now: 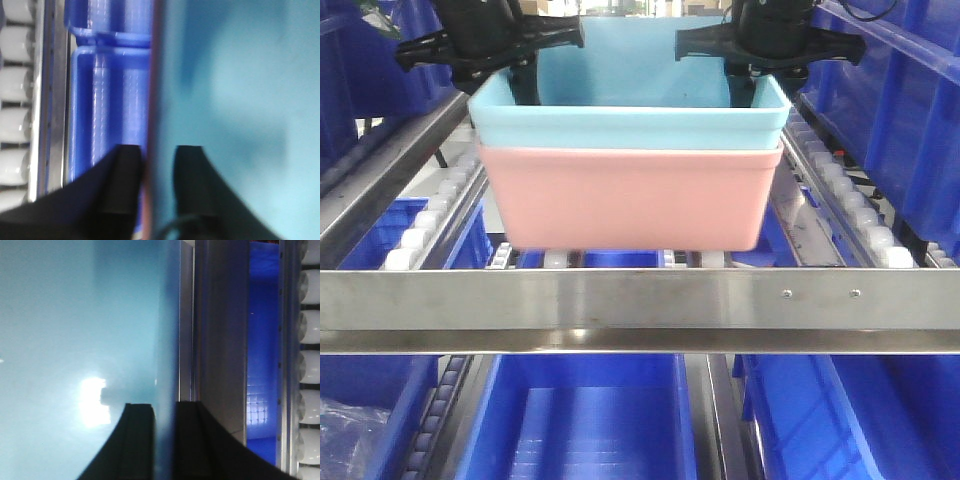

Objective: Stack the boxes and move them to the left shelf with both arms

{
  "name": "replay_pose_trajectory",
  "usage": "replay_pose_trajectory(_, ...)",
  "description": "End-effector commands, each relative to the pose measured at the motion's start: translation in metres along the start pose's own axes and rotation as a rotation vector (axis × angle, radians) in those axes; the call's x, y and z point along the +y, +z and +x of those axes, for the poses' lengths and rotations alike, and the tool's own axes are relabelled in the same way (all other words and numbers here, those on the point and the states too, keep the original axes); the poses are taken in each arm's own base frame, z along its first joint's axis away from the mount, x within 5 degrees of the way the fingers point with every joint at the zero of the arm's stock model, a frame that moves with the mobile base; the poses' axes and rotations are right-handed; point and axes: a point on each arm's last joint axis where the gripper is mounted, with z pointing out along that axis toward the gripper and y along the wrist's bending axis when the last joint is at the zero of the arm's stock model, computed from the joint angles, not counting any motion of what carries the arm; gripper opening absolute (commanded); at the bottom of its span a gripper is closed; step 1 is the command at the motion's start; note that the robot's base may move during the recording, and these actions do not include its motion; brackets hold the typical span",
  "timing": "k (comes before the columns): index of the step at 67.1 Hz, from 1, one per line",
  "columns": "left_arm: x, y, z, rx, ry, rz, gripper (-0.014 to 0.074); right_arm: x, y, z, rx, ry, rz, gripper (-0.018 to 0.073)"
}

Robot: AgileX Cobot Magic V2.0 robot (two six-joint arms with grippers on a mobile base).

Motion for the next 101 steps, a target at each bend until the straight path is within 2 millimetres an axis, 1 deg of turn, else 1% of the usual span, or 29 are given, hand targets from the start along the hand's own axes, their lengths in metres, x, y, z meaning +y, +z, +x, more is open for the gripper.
replay_pose_trajectory(1, -0.008, -0.046, -0.029, -0.190, -0.004, 0.073, 0.0353, 0.001, -0.043, -0.028, -0.189, -0.017, -0.054, 0.0453)
replay_pose_trajectory(6, -0.007, -0.047, -0.030, -0.193, -0.005, 0.071, 0.0442, 0.000, -0.044, -0.029, -0.194, -0.014, -0.054, 0.0565)
replay_pose_trajectory(8, -0.006, -0.048, -0.032, -0.197, -0.007, 0.070, 0.0457, 0.000, -0.045, -0.030, -0.193, -0.013, -0.053, 0.0583)
replay_pose_trajectory(12, -0.004, -0.049, -0.033, -0.201, -0.010, 0.068, 0.0458, 0.000, -0.051, -0.032, -0.197, -0.010, -0.052, 0.0584)
replay_pose_trajectory(16, -0.002, -0.056, -0.038, -0.207, -0.016, 0.063, 0.0455, 0.000, -0.062, -0.036, -0.213, -0.006, -0.056, 0.0565)
replay_pose_trajectory(21, -0.003, -0.068, -0.045, -0.203, -0.023, 0.058, 0.0419, 0.001, -0.078, -0.041, -0.226, 0.000, -0.059, 0.0498)
replay_pose_trajectory(25, -0.003, -0.081, -0.049, -0.190, -0.027, 0.049, 0.0342, 0.002, -0.092, -0.044, -0.234, 0.004, -0.061, 0.0388)
replay_pose_trajectory(30, -0.004, -0.092, -0.054, -0.180, -0.030, 0.043, 0.0170, 0.002, -0.105, -0.046, -0.248, 0.009, -0.066, 0.0147)
replay_pose_trajectory(31, -0.004, -0.095, -0.055, -0.186, -0.031, 0.045, 0.0136, 0.002, -0.106, -0.047, -0.251, 0.009, -0.067, 0.0127)
replay_pose_trajectory(33, -0.005, -0.097, -0.056, -0.191, -0.031, 0.047, 0.0067, 0.002, -0.108, -0.048, -0.258, 0.010, -0.070, 0.0048)
replay_pose_trajectory(34, -0.005, -0.098, -0.057, -0.195, -0.031, 0.048, 0.0017, 0.002, -0.108, -0.048, -0.263, 0.010, -0.073, 0.0032)
replay_pose_trajectory(36, -0.005, -0.099, -0.058, -0.204, -0.032, 0.051, -0.0032, 0.002, -0.109, -0.049, -0.273, 0.010, -0.077, 0.0071)
replay_pose_trajectory(38, -0.004, -0.098, -0.059, -0.210, -0.031, 0.049, -0.0001, 0.002, -0.108, -0.050, -0.279, 0.011, -0.078, 0.0094)
replay_pose_trajectory(41, -0.005, -0.097, -0.059, -0.212, -0.030, 0.050, 0.0010, 0.002, -0.107, -0.050, -0.278, 0.010, -0.078, 0.0103)
replay_pose_trajectory(49, -0.001, -0.096, -0.060, -0.207, -0.034, 0.039, -0.0002, 0.000, -0.107, -0.050, -0.267, 0.013, -0.070, 0.0099)
replay_pose_trajectory(54, 0.001, -0.095, -0.061, -0.231, -0.023, 0.029, -0.0001, 0.000, -0.105, -0.049, -0.269, 0.010, -0.067, 0.0069)
replay_pose_trajectory(57, 0.002, -0.097, -0.061, -0.236, -0.018, 0.023, -0.0001, -0.001, -0.106, -0.049, -0.276, 0.005, -0.064, 0.0045)
replay_pose_trajectory(60, 0.002, -0.103, -0.060, -0.239, -0.016, 0.026, -0.0001, 0.001, -0.107, -0.048, -0.284, -0.004, -0.066, 0.0048)
replay_pose_trajectory(68, -0.002, -0.110, -0.051, -0.332, 0.046, 0.039, -0.0001, 0.006, -0.111, -0.039, -0.343, -0.056, -0.086, 0.0048)
replay_pose_trajectory(70, -0.004, -0.112, -0.047, -0.350, 0.053, 0.054, -0.0001, 0.009, -0.117, -0.037, -0.383, -0.073, -0.105, 0.0048)
replay_pose_trajectory(72, -0.003, -0.117, -0.044, -0.376, 0.056, 0.068, -0.0001, 0.010, -0.119, -0.033, -0.409, -0.089, -0.119, 0.0048)
replay_pose_trajectory(75, -0.001, -0.118, -0.036, -0.404, 0.064, 0.088, -0.0001, 0.011, -0.121, -0.026, -0.437, -0.110, -0.138, 0.0048)
replay_pose_trajectory(78, 0.001, -0.123, -0.028, -0.445, 0.070, 0.113, -0.0001, 0.010, -0.131, -0.021, -0.497, -0.121, -0.179, 0.0048)
replay_pose_trajectory(80, 0.002, -0.130, -0.024, -0.477, 0.073, 0.130, -0.0001, 0.009, -0.134, -0.017, -0.519, -0.125, -0.196, 0.0048)
replay_pose_trajectory(82, 0.004, -0.131, -0.017, -0.500, 0.077, 0.146, -0.0001, 0.007, -0.139, -0.011, -0.546, -0.131, -0.214, 0.0048)
replay_pose_trajectory(83, 0.005, -0.136, -0.015, -0.517, 0.078, 0.155, -0.0001, 0.006, -0.141, -0.009, -0.555, -0.133, -0.222, 0.0048)
replay_pose_trajectory(85, 0.006, -0.138, -0.008, -0.534, 0.081, 0.167, -0.0001, 0.004, -0.142, -0.003, -0.562, -0.139, -0.231, 0.0048)
replay_pose_trajectory(90, 0.011, -0.147, 0.006, -0.567, 0.086, 0.189, -0.0001, -0.003, -0.155, 0.010, -0.609, -0.159, -0.251, 0.0048)
replay_pose_trajectory(101, 0.021, -0.168, 0.044, -0.638, 0.098, 0.245, -0.0001, -0.022, -0.178, 0.047, -0.681, -0.244, -0.260, 0.0049)
